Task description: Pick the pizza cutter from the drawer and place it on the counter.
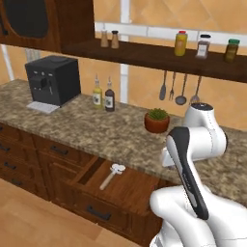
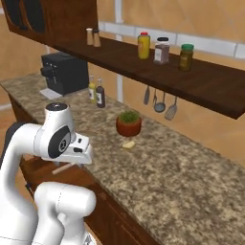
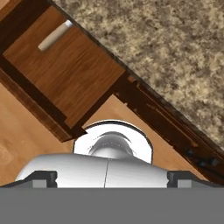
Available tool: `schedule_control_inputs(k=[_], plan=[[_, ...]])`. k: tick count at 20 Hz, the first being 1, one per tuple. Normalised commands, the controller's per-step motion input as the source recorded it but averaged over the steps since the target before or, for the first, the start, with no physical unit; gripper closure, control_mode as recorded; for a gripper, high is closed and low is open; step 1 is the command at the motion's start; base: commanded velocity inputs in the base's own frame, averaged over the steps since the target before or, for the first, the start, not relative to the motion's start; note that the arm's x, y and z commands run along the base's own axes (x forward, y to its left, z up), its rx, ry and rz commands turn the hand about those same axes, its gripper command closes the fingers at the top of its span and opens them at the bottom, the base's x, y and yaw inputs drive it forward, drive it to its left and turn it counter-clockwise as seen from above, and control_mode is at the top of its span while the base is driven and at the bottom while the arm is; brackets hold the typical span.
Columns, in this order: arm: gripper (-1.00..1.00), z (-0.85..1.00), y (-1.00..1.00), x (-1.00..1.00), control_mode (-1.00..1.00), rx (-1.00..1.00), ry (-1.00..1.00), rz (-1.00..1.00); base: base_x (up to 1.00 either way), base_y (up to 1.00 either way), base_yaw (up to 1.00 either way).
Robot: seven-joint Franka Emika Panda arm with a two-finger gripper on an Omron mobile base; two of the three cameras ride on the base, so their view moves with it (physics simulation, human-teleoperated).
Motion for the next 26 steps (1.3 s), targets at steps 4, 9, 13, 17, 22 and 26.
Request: schedule_control_inputs(k=[4,9,13,17,22,26], plan=[[-1.0,0.0,0.0,0.0,1.0,0.0,0.0,0.0,0.84,-0.55,0.41],[-1.0,0.0,0.0,0.0,1.0,0.0,0.0,0.0,0.7,-0.72,0.33],[-1.0,0.0,0.0,0.0,-1.0,0.0,0.0,0.0,0.0,-0.09,0.04],[-1.0,-0.28,0.47,0.01,-1.0,0.0,0.0,-0.03,0.0,0.0,0.0],[-1.0,-0.23,1.0,0.45,-1.0,0.01,-0.01,-0.21,0.0,0.0,0.0],[-1.0,-0.26,1.0,0.62,-1.0,0.02,0.0,-0.24,0.0,0.0,0.0]])
